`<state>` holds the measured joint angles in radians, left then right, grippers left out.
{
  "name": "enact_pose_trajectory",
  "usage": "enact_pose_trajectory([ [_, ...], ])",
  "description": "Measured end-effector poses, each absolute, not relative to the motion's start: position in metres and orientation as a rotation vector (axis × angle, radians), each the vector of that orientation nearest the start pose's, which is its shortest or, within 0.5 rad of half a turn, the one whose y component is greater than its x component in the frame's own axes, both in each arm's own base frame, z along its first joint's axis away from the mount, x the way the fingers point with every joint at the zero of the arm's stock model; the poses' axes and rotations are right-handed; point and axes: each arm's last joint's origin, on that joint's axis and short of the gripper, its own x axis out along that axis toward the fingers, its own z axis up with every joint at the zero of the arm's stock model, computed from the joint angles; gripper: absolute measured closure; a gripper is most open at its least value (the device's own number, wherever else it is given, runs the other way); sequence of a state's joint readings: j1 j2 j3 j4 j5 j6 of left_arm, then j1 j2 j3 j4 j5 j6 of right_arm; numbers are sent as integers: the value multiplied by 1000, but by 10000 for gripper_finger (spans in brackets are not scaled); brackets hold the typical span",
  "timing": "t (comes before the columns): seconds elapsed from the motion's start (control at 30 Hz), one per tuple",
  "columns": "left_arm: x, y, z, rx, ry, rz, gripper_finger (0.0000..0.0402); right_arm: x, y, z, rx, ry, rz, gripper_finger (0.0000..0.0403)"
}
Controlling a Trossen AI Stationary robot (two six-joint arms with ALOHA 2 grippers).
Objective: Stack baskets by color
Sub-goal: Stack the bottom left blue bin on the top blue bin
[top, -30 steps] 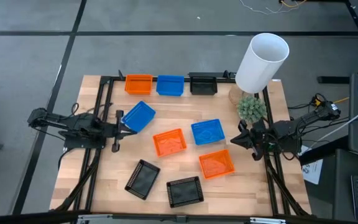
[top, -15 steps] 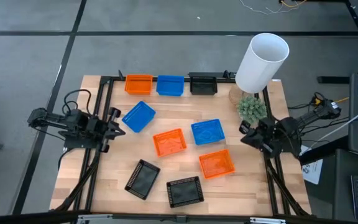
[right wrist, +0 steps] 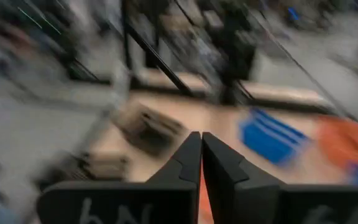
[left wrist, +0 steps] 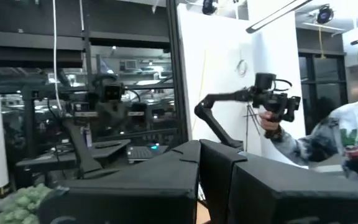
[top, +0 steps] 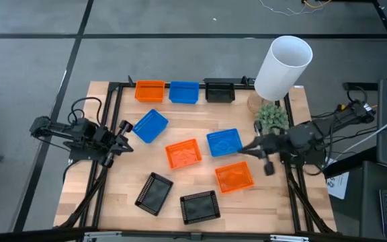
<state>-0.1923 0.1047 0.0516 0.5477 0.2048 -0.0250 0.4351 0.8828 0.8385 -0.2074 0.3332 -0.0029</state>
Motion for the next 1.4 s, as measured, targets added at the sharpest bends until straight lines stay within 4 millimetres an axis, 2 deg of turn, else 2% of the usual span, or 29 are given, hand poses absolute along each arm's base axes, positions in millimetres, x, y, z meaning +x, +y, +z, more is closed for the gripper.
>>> enact_pose_trajectory([
  [0.13,88,-24,222,-33,-471,-393,401,197,77,346,-151,378,-29,386],
  [0.27,94,-21,211,-159,-335,-229,401,211,80,347,-142,456,-122,386],
  [0.4,101,-16,195,-329,-173,11,401,216,80,332,-99,624,-148,386],
  [0.5,104,-13,192,-308,-137,132,401,212,78,319,-91,721,-188,386],
  [0.6,105,-10,203,-309,-10,259,401,208,76,307,-94,787,-219,386],
  [0.73,109,-1,225,-343,258,493,401,208,74,303,-128,774,-283,386],
  [0.87,116,6,250,-294,476,592,401,210,71,305,-142,727,-355,386],
  [0.97,129,13,262,-277,621,651,401,212,69,307,-134,705,-379,386],
  [1.17,165,32,272,-144,794,718,401,213,66,307,-126,706,-387,386],
  [1.27,182,46,269,-179,874,722,398,213,67,306,-97,709,-379,386],
  [1.4,196,63,261,-207,964,692,364,213,68,306,-49,720,-356,386],
])
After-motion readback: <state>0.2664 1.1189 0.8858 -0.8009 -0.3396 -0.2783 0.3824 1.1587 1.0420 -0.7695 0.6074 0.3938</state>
